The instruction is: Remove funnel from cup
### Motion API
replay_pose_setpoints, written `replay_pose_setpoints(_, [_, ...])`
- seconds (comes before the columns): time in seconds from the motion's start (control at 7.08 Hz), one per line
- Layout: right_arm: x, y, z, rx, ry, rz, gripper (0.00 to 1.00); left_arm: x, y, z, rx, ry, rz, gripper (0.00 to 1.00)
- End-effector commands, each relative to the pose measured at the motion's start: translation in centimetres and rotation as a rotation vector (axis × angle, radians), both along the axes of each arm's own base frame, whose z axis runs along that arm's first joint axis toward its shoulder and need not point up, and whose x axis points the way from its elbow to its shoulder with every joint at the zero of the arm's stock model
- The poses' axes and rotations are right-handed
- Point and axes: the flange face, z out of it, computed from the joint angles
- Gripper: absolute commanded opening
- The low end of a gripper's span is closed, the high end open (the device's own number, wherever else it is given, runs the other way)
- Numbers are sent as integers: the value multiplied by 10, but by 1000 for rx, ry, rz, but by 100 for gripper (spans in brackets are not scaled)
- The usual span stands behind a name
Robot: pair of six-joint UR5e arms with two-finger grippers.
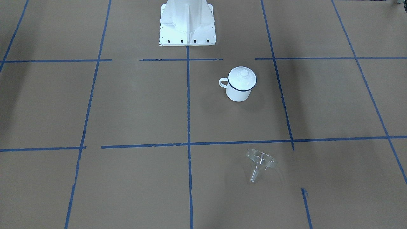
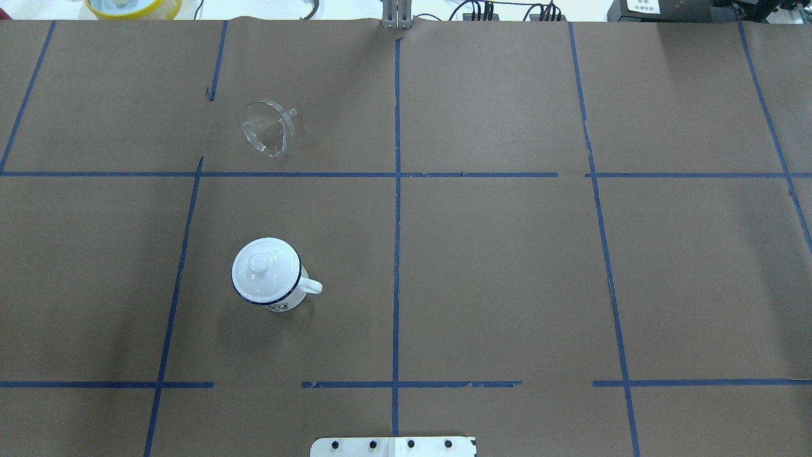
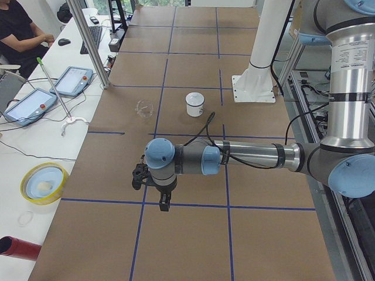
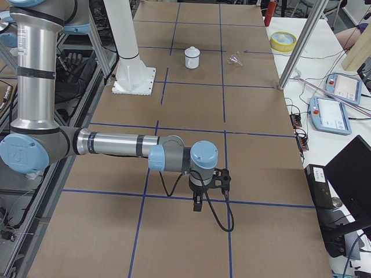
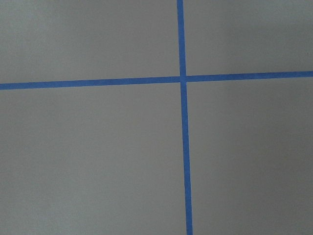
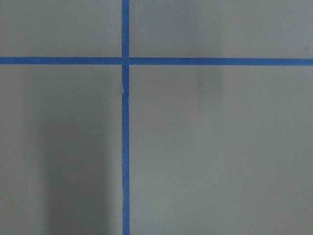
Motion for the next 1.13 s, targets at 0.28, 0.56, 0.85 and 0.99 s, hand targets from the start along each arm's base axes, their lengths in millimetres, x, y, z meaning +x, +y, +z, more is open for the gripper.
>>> replay_pose_setpoints(0.28, [0, 0, 0, 0, 0, 0, 100, -13, 8, 7, 18, 1, 17, 100])
replay_pose_setpoints(0.56, [0, 0, 0, 0, 0, 0, 100, -19, 11, 10, 10, 2, 2, 100])
replay_pose_setpoints(0.85, [0, 0, 0, 0, 0, 0, 100, -19, 12, 11, 2, 2, -4, 100])
replay_pose_setpoints(0.99, [0, 0, 0, 0, 0, 0, 100, -19, 7, 7, -1, 3, -3, 100])
